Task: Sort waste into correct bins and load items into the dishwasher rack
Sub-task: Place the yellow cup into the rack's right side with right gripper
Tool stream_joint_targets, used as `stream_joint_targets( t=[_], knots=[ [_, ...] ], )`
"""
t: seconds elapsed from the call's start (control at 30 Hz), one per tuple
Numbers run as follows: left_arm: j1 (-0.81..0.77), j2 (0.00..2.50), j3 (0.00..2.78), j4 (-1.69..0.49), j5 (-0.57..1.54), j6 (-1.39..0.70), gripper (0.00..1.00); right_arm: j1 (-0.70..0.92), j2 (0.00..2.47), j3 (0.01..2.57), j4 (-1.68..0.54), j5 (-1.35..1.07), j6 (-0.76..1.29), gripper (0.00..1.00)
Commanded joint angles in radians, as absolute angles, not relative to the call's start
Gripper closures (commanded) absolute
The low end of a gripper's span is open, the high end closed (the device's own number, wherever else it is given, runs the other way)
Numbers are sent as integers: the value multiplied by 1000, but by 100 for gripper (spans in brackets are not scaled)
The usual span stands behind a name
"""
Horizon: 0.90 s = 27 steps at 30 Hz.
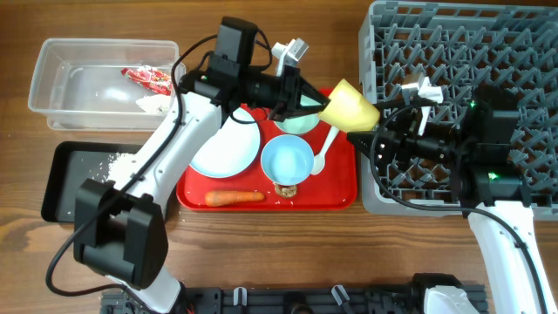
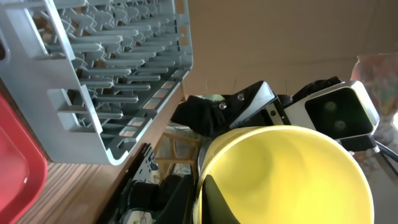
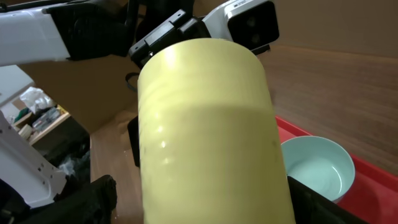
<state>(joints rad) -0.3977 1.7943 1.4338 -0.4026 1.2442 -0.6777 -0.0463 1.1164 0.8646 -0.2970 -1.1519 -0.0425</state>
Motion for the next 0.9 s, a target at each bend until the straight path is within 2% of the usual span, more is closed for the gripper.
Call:
stream_joint_targets(
  t=[0.0, 0.13, 0.3, 0.33, 0.4, 0.43, 0.53, 0.6, 0.67, 0.87],
  knots=[
    [-404, 1794, 1444, -399, 1248, -690, 96, -42, 1124, 884, -288, -1145, -41, 19],
    [-404, 1794, 1444, -399, 1248, -690, 96, -42, 1134, 884, -289, -1145, -41, 37],
    [-404, 1794, 1444, -400, 1235, -688, 96, -42, 1159, 884, -292, -1140, -40, 44],
    [-404, 1794, 1444, -400, 1221, -688, 92, -42, 1161, 884, -294, -1136, -38, 44],
    [-404, 1794, 1444, -407, 1161, -653, 70, -42, 1161, 884, -313, -1051, -1, 44],
    [-404, 1794, 1444, -428, 1103, -616, 61, -42, 1161, 884, -332, -999, 4, 44],
    [-401, 1794, 1444, -567, 857, -541, 55, -42, 1161, 884, -412, -822, 4, 45],
    [-398, 1794, 1444, -709, 578, -500, 51, -43, 1154, 885, -476, -685, 17, 49],
    [-390, 1792, 1444, -814, 394, -494, 48, -50, 1136, 892, -529, -587, 68, 49],
    [-336, 1752, 1444, -1003, 78, -448, 43, -125, 1111, 1108, -858, -313, 86, 50]
  ],
)
